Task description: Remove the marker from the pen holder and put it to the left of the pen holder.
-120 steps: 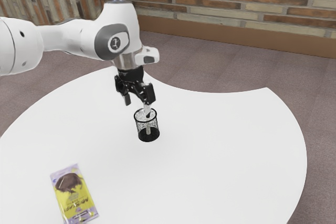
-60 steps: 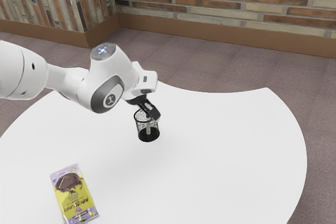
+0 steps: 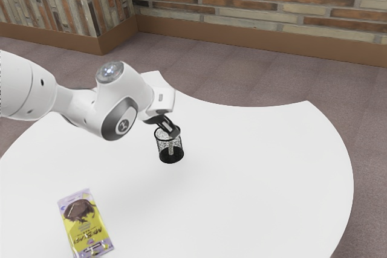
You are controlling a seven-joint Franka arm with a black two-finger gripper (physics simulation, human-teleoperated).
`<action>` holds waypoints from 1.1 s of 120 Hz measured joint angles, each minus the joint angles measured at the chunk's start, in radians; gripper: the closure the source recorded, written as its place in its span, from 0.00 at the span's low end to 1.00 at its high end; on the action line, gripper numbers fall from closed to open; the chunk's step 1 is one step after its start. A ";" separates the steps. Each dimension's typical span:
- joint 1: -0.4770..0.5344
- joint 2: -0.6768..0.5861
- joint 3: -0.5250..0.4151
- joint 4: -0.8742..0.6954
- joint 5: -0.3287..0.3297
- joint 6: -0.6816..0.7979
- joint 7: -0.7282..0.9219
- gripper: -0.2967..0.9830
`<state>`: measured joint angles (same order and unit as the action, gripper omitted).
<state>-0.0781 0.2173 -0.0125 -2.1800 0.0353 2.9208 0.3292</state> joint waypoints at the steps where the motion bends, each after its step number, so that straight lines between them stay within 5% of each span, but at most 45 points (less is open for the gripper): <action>1: 0.000 0.001 0.000 0.000 0.000 0.001 0.001 0.53; 94: 0.019 0.035 0.001 0.011 -0.003 0.039 0.045 0.81; 132: 0.006 -0.107 0.002 -0.003 -0.003 0.017 0.054 0.84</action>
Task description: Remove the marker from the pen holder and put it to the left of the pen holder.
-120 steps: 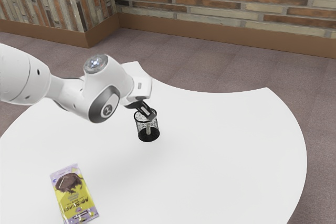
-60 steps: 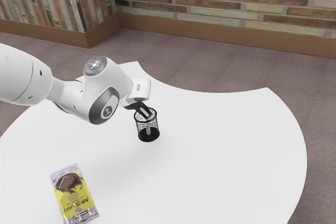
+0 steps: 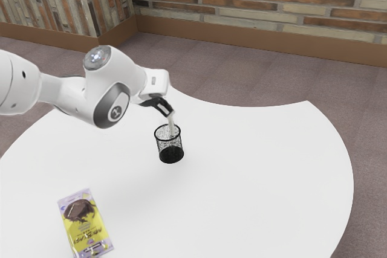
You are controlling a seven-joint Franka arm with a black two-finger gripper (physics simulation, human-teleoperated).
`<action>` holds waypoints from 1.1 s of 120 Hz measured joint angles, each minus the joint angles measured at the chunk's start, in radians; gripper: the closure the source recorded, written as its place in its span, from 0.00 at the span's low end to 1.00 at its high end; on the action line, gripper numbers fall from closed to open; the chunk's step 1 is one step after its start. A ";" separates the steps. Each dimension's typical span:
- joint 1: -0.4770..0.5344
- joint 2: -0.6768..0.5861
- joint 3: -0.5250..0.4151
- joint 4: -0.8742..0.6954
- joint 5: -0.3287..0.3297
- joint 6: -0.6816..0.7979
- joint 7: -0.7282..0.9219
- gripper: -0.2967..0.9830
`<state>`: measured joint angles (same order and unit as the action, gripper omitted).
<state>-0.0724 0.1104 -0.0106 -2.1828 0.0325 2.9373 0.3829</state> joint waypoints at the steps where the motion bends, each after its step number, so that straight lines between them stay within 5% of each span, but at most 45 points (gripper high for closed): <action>1: 0.000 -0.008 0.000 -0.002 0.000 -0.003 0.000 0.84; 23: 0.001 -0.088 0.013 0.000 0.001 -0.036 0.002 0.84; 63: 0.245 0.269 -0.054 0.276 -0.081 -0.043 0.001 0.84; 132: 0.409 0.350 -0.189 0.273 -0.138 -0.026 0.005 0.76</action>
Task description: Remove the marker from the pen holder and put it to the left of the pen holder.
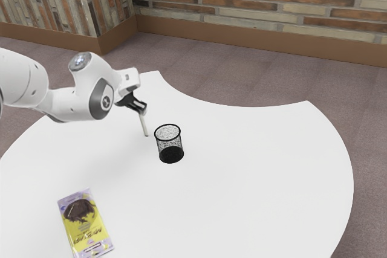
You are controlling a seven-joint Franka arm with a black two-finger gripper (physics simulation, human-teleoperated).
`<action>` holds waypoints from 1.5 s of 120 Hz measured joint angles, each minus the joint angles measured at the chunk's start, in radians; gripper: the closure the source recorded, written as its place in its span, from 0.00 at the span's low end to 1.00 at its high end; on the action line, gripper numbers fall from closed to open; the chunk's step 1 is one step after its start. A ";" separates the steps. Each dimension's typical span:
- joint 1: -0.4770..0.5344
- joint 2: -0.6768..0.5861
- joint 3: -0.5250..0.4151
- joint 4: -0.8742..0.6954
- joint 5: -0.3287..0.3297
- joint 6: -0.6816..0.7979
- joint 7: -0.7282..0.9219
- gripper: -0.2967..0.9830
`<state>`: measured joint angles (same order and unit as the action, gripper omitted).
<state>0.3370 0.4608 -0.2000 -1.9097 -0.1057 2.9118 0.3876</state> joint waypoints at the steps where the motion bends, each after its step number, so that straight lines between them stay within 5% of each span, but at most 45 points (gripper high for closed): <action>1: 0.002 -0.001 -0.003 -0.002 0.000 0.000 0.000 0.76; 34: 0.055 -0.035 -0.037 -0.089 -0.003 -0.006 0.003 0.69; 66: 0.093 -0.058 -0.041 -0.194 -0.009 -0.010 0.004 0.80; 94: 0.119 -0.084 -0.042 -0.246 -0.008 -0.017 0.005 0.65; 128: 0.152 -0.099 -0.042 -0.287 -0.008 -0.028 0.006 0.76; 166: 0.137 -0.096 -0.042 -0.285 -0.006 -0.034 0.009 0.52; 180: 0.028 -0.264 -0.015 0.071 0.033 -0.388 -0.016 0.40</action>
<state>0.3655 0.1971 -0.2154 -1.8390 -0.0729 2.5237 0.3714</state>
